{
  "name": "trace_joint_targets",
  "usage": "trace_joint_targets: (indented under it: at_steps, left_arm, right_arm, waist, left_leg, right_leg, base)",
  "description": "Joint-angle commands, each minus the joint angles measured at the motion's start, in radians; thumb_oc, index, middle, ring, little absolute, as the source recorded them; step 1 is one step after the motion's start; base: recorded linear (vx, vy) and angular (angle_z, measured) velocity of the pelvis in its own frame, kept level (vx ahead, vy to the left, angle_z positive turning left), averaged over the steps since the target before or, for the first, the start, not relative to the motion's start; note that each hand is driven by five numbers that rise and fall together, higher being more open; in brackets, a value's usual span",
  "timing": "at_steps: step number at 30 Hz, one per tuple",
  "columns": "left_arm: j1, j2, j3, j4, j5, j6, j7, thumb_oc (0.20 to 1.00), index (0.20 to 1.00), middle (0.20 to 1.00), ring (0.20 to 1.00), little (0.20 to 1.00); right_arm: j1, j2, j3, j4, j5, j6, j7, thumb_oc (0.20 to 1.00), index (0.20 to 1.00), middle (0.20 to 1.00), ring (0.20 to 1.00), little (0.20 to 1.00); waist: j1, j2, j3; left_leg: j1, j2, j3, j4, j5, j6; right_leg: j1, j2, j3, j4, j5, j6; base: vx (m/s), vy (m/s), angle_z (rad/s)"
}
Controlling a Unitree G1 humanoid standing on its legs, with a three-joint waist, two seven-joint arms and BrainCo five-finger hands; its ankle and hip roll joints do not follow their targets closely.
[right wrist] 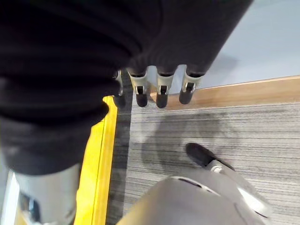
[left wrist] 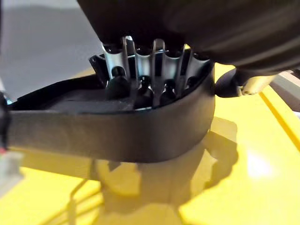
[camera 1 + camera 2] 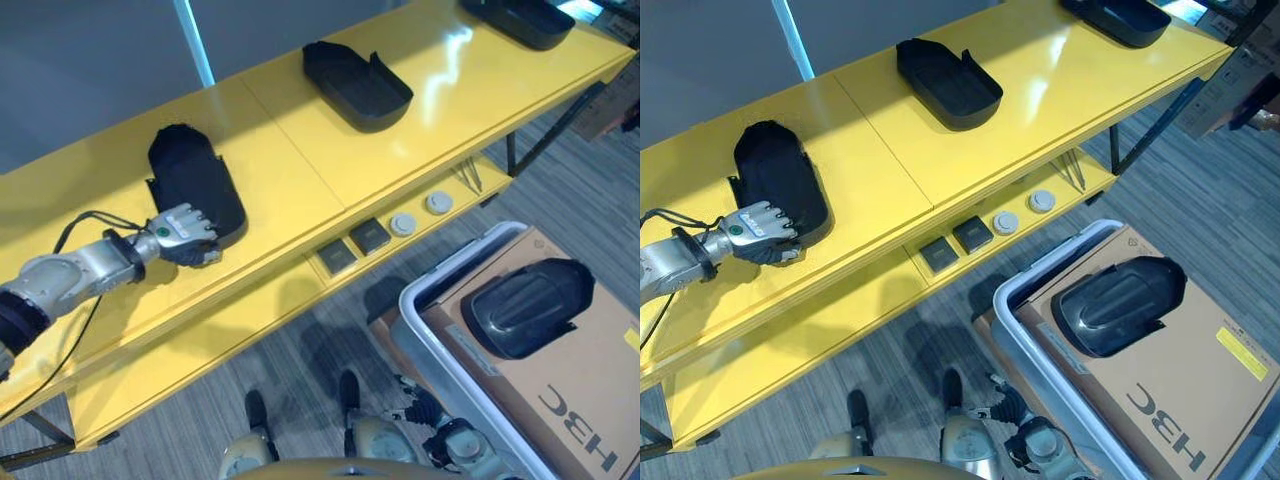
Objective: Move parts from the plastic box to the shelf.
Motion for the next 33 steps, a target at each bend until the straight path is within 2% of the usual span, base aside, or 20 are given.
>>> trace_joint_targets:
  at_steps: [1,9,31,32,33]
  left_arm:
    - [0.012,0.029,0.079,0.041,-0.015,0.032,0.016,0.2,0.2,0.2,0.2,0.2]
    - [0.052,0.004,0.131,0.069,-0.015,0.043,0.021,0.2,0.2,0.2,0.2,0.2]
    - [-0.011,0.027,0.07,0.056,0.015,0.024,0.028,0.2,0.2,0.2,0.2,0.2]
    - [-0.008,0.031,0.072,0.057,0.016,0.024,0.029,1.0,1.0,1.0,1.0,1.0]
    - [-0.005,0.035,0.076,0.052,0.016,0.025,0.029,1.0,1.0,1.0,1.0,1.0]
  right_arm:
    - [-0.003,0.018,0.016,-0.026,0.032,-0.022,-0.009,1.0,1.0,1.0,1.0,1.0]
    - [-0.006,0.013,0.012,-0.025,0.03,-0.02,-0.011,1.0,1.0,1.0,1.0,1.0]
    - [-0.003,0.02,0.006,-0.004,0.043,-0.018,-0.01,1.0,1.0,1.0,1.0,1.0]
    - [-0.001,0.023,0.003,0.0,0.046,-0.017,-0.011,1.0,1.0,1.0,1.0,1.0]
    - [0.001,0.023,0.002,0.001,0.046,-0.017,-0.01,1.0,1.0,1.0,1.0,1.0]
  waist:
    - [0.004,-0.055,-0.007]
    - [0.005,-0.056,-0.001]
    - [-0.001,-0.045,-0.008]
    - [-0.001,-0.043,-0.01]
    - [-0.001,-0.042,-0.011]
  left_leg:
    - [0.045,0.003,-0.024,-0.005,-0.083,-0.016]
    - [0.051,0.003,-0.03,-0.005,-0.083,-0.017]
    - [0.061,0.003,-0.024,-0.005,-0.087,-0.018]
    - [0.063,0.003,-0.024,-0.005,-0.087,-0.018]
    - [0.065,0.003,-0.024,-0.005,-0.088,-0.018]
  right_leg:
    - [0.063,-0.055,-0.025,0.002,-0.117,0.093]
    - [0.075,-0.054,-0.031,0.002,-0.122,0.091]
    - [0.084,-0.057,-0.033,0.002,-0.127,0.092]
    - [0.086,-0.057,-0.033,0.002,-0.127,0.092]
    - [0.088,-0.057,-0.033,0.002,-0.127,0.092]
  base:
    - [0.0,0.0,0.0]
    - [0.0,0.0,0.02]
    - [0.0,0.0,0.0]
    - [0.0,0.0,0.0]
    - [0.0,0.0,0.0]
